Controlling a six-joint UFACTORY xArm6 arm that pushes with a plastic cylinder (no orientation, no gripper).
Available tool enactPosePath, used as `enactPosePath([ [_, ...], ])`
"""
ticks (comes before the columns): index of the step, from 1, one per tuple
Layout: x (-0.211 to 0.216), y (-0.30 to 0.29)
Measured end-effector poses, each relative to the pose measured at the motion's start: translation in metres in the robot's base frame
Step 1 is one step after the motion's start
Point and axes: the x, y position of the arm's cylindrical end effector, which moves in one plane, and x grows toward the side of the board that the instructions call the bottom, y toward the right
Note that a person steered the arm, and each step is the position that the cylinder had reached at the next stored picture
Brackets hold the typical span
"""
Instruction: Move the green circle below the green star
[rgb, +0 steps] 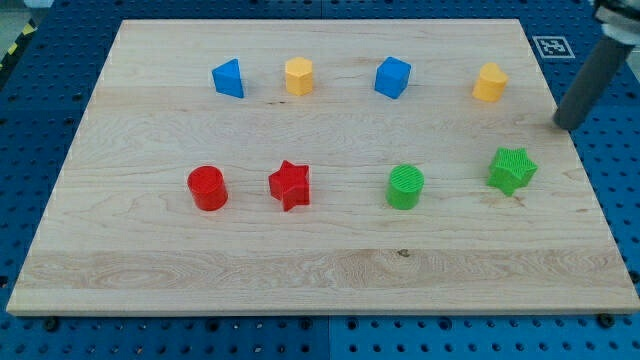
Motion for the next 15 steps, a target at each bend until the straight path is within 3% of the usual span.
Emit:
enactPosePath([
  [2, 0.008, -0.132],
  [5, 0.078, -0.128],
  [7, 0.08, -0.073],
  [8, 0.075, -0.084],
  [10, 0.043, -0.21],
  [11, 0.056, -0.253],
  [13, 0.094, -0.227],
  [15, 0.094, -0.096],
])
